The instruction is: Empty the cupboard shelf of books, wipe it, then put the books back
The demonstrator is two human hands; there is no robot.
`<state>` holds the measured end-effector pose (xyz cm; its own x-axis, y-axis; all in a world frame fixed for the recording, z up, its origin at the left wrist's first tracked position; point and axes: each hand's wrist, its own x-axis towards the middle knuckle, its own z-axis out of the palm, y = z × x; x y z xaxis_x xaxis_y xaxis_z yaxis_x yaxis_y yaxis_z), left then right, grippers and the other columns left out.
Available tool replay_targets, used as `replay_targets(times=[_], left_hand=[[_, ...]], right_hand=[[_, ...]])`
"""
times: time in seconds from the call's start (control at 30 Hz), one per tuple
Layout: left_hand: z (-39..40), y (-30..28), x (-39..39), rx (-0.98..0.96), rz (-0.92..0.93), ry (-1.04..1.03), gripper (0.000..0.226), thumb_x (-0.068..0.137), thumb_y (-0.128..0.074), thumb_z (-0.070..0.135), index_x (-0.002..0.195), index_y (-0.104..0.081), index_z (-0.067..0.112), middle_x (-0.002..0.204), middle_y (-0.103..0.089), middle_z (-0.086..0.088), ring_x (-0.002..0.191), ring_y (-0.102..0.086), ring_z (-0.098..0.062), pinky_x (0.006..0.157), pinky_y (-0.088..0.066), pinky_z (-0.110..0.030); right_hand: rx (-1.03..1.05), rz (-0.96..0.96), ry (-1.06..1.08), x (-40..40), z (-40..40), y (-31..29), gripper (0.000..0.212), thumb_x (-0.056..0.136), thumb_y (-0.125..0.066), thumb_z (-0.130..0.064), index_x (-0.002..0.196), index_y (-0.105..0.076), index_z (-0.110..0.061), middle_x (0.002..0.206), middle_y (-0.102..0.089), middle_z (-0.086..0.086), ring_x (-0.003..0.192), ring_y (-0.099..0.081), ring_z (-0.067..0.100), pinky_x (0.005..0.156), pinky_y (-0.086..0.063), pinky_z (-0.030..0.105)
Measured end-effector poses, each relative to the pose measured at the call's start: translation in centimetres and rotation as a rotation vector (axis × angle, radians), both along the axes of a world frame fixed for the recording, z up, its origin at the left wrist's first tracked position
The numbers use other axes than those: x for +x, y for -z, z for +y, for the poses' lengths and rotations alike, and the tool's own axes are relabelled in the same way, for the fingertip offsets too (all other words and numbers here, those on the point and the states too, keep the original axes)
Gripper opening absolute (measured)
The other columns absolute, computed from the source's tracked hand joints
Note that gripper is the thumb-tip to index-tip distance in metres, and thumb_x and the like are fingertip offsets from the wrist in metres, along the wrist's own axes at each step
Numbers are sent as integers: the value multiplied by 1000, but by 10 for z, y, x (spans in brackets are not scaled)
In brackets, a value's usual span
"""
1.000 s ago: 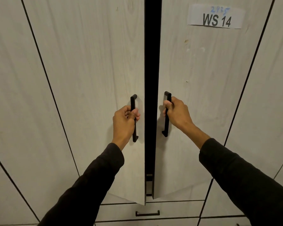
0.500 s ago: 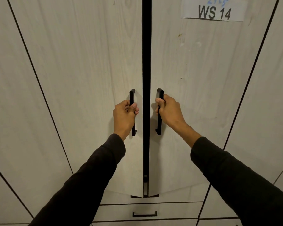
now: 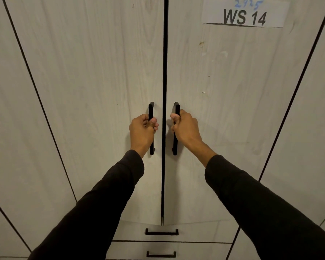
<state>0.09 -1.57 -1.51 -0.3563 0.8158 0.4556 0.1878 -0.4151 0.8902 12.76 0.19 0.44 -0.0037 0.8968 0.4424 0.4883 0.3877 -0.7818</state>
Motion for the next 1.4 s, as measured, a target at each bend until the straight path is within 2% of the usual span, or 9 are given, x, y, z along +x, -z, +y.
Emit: replay_targets(times=[0.13,0.5,0.7,0.83,0.97,1.07,1.2,1.3,1.4], left_hand=[[11,1,-1,5,-1,3,12,98,-54,5,90,-63,4,78,-63,-13,71,-61,-17,74,-57,-29],[41,3,-4,39,21,15,16,97,-55,4,84,-63,8,78,-65,-12,71,-63,-17,76,-57,-31],[50,8,-4,86,56,-12,14,96,-55,5,87,-65,11,76,-65,-4,71,-64,-14,76,-58,-28],[49,8,-5,94,63,-20,11,96,-57,7,92,-67,6,76,-66,-4,72,-65,-12,77,-58,-27],[46,5,-4,81,72,-16,12,97,-56,7,95,-67,5,77,-66,-3,73,-65,-11,79,-58,-26],[44,3,-4,70,72,-14,13,97,-55,6,91,-66,6,76,-66,-1,71,-64,-8,80,-58,-26],[43,0,-6,26,94,-12,14,96,-55,5,88,-66,2,77,-67,-5,72,-66,-12,83,-59,-33],[41,-7,-10,-51,184,-20,17,95,-58,9,81,-64,2,79,-68,-10,77,-67,-21,83,-58,-39],[34,-12,-16,-143,382,-81,20,96,-61,20,84,-65,4,87,-68,-16,76,-63,-24,80,-54,-34]], right_hand=[[1,-4,-13,-2,11,1,8,100,-48,-13,92,-48,-14,104,-58,-5,100,-59,13,91,-54,37],[19,-22,17,-10,34,-1,33,98,-45,-5,72,-38,-24,111,-61,1,102,-59,13,88,-53,34],[35,-27,48,-13,45,5,7,99,-48,-8,93,-49,-12,116,-63,3,111,-60,14,91,-53,32],[30,-22,48,-14,48,6,10,99,-48,-7,106,-55,-5,118,-64,4,112,-60,16,94,-53,35],[6,-14,49,-16,49,6,5,99,-49,-10,99,-46,-14,103,-58,-2,99,-59,12,94,-55,39],[-5,-20,60,-16,50,6,9,99,-49,-9,97,-43,-15,99,-56,-4,92,-57,11,90,-55,35],[-21,-67,101,-16,43,0,12,98,-49,-7,89,-46,-15,101,-59,-3,95,-60,13,86,-53,32],[-34,-132,133,-16,35,-9,11,101,-47,-17,90,-48,-14,93,-59,-2,87,-59,15,80,-50,32],[-65,-253,169,-11,32,-11,23,102,-45,-34,93,-51,-14,80,-55,-2,71,-55,14,69,-47,32]])
